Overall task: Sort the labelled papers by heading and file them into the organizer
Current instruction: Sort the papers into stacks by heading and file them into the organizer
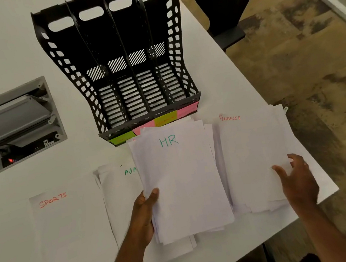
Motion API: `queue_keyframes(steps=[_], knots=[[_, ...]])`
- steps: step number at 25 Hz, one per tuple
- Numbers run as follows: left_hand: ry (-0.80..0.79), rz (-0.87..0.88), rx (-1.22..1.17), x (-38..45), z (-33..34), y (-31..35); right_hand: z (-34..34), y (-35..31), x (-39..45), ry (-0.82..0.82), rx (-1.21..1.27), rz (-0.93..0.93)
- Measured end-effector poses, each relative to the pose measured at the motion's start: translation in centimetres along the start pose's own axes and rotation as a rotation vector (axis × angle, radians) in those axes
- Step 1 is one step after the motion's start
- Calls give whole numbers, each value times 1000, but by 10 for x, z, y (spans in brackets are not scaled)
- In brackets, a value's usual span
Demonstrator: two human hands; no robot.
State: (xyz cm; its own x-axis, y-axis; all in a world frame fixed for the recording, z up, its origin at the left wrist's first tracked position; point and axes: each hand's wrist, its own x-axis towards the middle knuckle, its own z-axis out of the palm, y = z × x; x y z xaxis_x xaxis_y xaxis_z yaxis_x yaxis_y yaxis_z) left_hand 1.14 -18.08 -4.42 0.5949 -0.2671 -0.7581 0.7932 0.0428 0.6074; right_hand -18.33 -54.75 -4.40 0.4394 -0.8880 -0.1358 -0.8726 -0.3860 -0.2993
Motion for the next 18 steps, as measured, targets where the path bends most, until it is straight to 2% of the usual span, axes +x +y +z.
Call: queue_keyframes(steps=[2, 4, 5, 7, 9, 10, 13, 18], knots=[[-5, -1, -10, -1, 1, 0, 2, -12, -4, 97, -28, -21], [-23, -7, -29, -1, 2, -2, 5, -41, -20, 110, 130, -116], [-25, -10, -36, -2, 3, -3, 7, -60, -31, 37, 277, -148], [-22, -14, -37, -5, 4, -4, 16, -101, -58, -213, 488, -111], [-19, -12, -35, -8, 0, -4, 28, -130, -82, -411, 549, -20], [-13, -14, -37, -10, -3, -4, 33, -139, -93, -433, 561, 4], [12, -24, -75, -15, -23, 0, 34, -159, -121, -362, 575, -32], [112, -44, -165, -33, -81, 1, 34, -187, -167, -338, 490, -285]])
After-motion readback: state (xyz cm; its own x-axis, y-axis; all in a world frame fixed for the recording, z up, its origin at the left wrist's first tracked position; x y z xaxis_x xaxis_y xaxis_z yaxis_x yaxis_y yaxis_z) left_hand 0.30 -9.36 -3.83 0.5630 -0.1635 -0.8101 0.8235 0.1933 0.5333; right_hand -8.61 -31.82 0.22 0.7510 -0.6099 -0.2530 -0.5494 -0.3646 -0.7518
